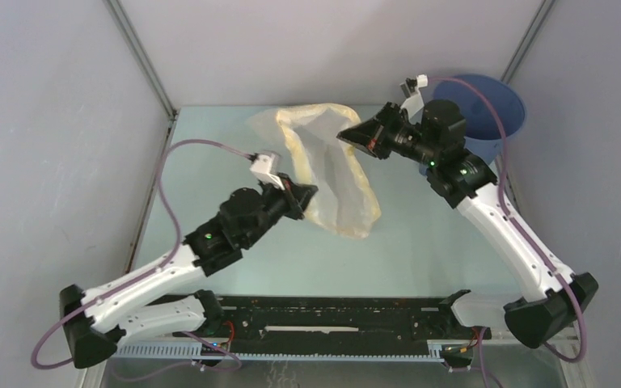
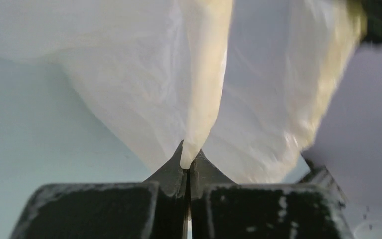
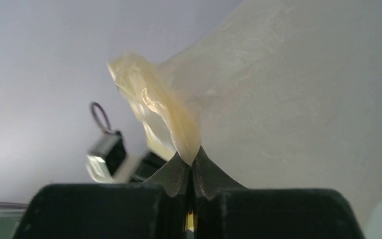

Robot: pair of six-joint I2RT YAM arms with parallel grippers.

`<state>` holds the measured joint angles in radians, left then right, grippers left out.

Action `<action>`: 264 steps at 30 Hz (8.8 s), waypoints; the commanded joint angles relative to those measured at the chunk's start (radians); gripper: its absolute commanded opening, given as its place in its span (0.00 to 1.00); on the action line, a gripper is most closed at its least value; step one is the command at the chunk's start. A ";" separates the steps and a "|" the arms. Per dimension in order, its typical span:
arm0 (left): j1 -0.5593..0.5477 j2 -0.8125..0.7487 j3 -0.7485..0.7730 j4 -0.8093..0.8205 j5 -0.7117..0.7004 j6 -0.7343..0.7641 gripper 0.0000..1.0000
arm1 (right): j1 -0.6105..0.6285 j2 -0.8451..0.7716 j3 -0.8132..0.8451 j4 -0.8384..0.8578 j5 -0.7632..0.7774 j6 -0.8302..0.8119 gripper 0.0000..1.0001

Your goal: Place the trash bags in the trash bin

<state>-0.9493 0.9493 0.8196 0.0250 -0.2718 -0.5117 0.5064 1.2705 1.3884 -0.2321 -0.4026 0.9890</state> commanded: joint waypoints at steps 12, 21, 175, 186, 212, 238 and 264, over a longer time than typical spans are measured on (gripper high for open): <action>0.158 -0.135 0.533 -0.437 -0.314 0.232 0.00 | 0.120 0.075 0.176 -0.087 -0.227 -0.351 0.14; 0.159 0.002 0.844 -0.698 -0.315 0.425 0.00 | 0.164 0.295 0.293 0.191 -0.426 -0.092 0.16; 0.279 -0.209 0.760 -0.786 -0.181 0.260 0.00 | 0.077 0.401 0.427 -0.034 -0.239 -0.360 1.00; 0.279 -0.091 0.813 -0.784 -0.167 0.221 0.00 | 0.150 0.401 0.209 0.364 -0.385 -0.071 0.99; 0.281 0.173 0.963 -0.799 -0.050 0.204 0.00 | 0.416 0.331 0.388 -0.093 0.221 -0.588 0.85; 0.336 0.182 1.000 -0.727 0.095 0.104 0.01 | 0.470 0.366 0.509 -0.241 0.395 -0.599 0.56; 0.345 -0.099 0.825 -0.579 -0.019 0.078 0.89 | -0.182 -0.057 0.781 -0.406 -0.108 -0.799 0.00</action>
<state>-0.6083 0.7815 1.6539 -0.5610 -0.3099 -0.4023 0.4305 1.3380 2.2013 -0.5751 -0.4923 0.3462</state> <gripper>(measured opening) 0.890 0.007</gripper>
